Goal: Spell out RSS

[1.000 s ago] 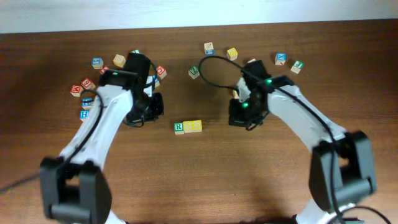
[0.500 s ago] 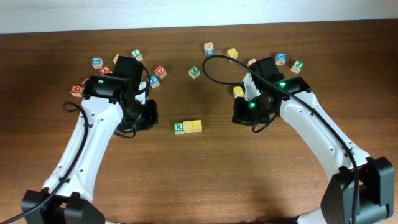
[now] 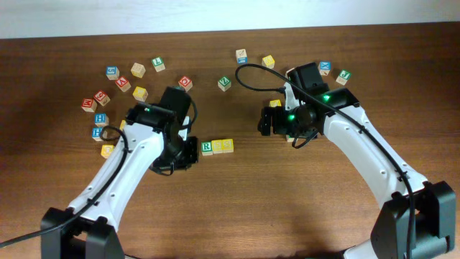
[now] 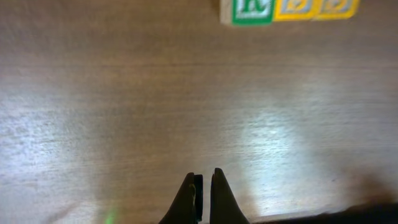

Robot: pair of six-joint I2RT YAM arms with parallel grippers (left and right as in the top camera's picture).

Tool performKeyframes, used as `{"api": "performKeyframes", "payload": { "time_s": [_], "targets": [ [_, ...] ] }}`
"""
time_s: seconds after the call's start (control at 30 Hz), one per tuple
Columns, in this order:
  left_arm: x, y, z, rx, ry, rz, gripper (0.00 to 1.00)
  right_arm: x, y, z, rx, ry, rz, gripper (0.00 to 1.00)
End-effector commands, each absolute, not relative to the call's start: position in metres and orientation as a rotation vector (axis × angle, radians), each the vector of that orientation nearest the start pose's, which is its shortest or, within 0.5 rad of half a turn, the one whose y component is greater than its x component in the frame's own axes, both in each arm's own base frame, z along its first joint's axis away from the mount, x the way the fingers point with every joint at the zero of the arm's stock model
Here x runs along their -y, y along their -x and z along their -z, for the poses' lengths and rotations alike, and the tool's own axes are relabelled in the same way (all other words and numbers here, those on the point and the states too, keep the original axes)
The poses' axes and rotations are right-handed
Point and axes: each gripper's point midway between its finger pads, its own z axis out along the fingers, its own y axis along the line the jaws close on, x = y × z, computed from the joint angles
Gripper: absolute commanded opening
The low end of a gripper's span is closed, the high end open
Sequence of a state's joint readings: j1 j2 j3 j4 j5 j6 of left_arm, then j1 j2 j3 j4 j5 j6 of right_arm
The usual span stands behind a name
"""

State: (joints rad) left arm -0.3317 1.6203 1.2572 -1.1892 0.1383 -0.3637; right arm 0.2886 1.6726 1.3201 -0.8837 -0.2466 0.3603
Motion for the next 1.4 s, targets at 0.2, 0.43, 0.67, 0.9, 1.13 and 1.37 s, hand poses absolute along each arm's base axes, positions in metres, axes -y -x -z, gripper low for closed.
{"api": "performKeyframes", "payload": {
  "time_s": [0.2, 0.43, 0.67, 0.9, 1.13, 1.37],
  "targets": [
    [0.113, -0.256, -0.095, -3.184, 0.076, 0.199, 0.0, -0.144, -0.353, -0.12, -2.858, -0.044, -0.458, 0.98],
    [0.123, -0.251, -0.094, -3.186, 0.012, 0.198, 0.0, -0.144, -0.353, -0.12, -2.858, -0.044, -0.458, 0.98],
    [0.13, -0.253, -0.093, -3.171, 0.068, 0.206, 0.0, -0.144, -0.353, -0.12, -2.858, -0.044, -0.457, 0.98],
    [0.129, -0.251, -0.091, -3.18, 0.072, 0.201, 0.0, -0.144, -0.353, -0.12, -2.857, -0.044, -0.457, 0.98],
    [0.124, -0.238, -0.069, -3.214, 0.108, 0.179, 0.0, -0.144, -0.353, -0.12, -2.857, -0.044, -0.458, 0.98],
    [0.125, -0.24, -0.069, -3.205, 0.107, 0.187, 0.0, -0.144, -0.355, -0.12, -2.85, -0.043, -0.46, 0.98]
  ]
}}
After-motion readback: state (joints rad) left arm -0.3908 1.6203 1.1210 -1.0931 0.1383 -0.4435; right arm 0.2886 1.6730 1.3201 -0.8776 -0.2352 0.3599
